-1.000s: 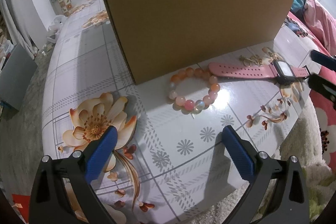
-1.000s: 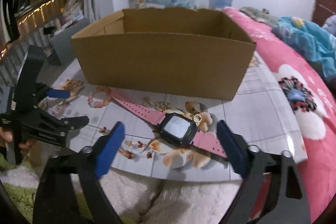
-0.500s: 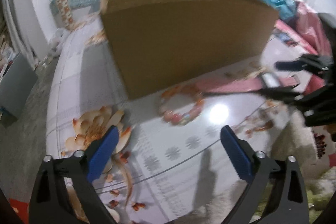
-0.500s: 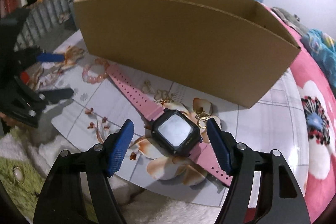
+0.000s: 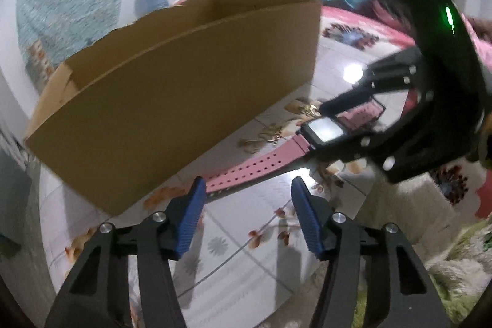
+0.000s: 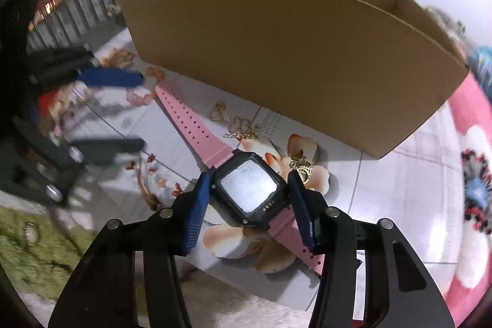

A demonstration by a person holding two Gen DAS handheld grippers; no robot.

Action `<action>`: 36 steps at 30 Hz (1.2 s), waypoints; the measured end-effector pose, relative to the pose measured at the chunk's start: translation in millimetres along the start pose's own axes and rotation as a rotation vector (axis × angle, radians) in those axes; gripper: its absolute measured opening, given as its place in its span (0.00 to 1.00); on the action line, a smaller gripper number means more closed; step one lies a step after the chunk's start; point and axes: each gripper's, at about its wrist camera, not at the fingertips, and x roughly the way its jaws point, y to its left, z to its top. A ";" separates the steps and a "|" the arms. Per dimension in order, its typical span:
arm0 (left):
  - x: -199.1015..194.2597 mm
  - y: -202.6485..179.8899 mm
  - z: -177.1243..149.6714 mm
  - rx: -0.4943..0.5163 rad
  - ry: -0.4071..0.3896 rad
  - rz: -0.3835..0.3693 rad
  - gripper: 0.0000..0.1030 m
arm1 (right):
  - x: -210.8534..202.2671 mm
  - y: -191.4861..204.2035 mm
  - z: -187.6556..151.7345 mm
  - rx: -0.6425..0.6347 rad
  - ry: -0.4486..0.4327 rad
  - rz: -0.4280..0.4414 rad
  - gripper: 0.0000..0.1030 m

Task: Organize jewelry

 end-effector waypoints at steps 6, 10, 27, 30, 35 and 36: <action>18.7 -17.7 2.6 0.113 0.027 0.020 0.44 | -5.4 -34.2 1.4 0.078 0.010 0.153 0.47; 27.3 -28.3 7.8 0.178 0.015 0.050 0.43 | -9.6 -61.6 3.5 0.123 0.016 0.242 0.47; 46.3 -27.5 26.6 0.140 0.036 -0.023 0.11 | -30.0 -58.9 -20.1 0.161 -0.037 0.144 0.55; 46.7 -29.2 27.3 0.137 0.039 -0.052 0.11 | -33.4 -59.2 -28.0 0.146 -0.046 0.100 0.55; 46.1 -25.0 26.4 0.118 0.043 -0.098 0.11 | -42.4 -60.0 -37.6 0.124 -0.054 0.042 0.55; 46.1 -21.7 27.2 0.109 0.045 -0.106 0.11 | -44.1 -60.4 -39.3 0.111 -0.048 0.016 0.54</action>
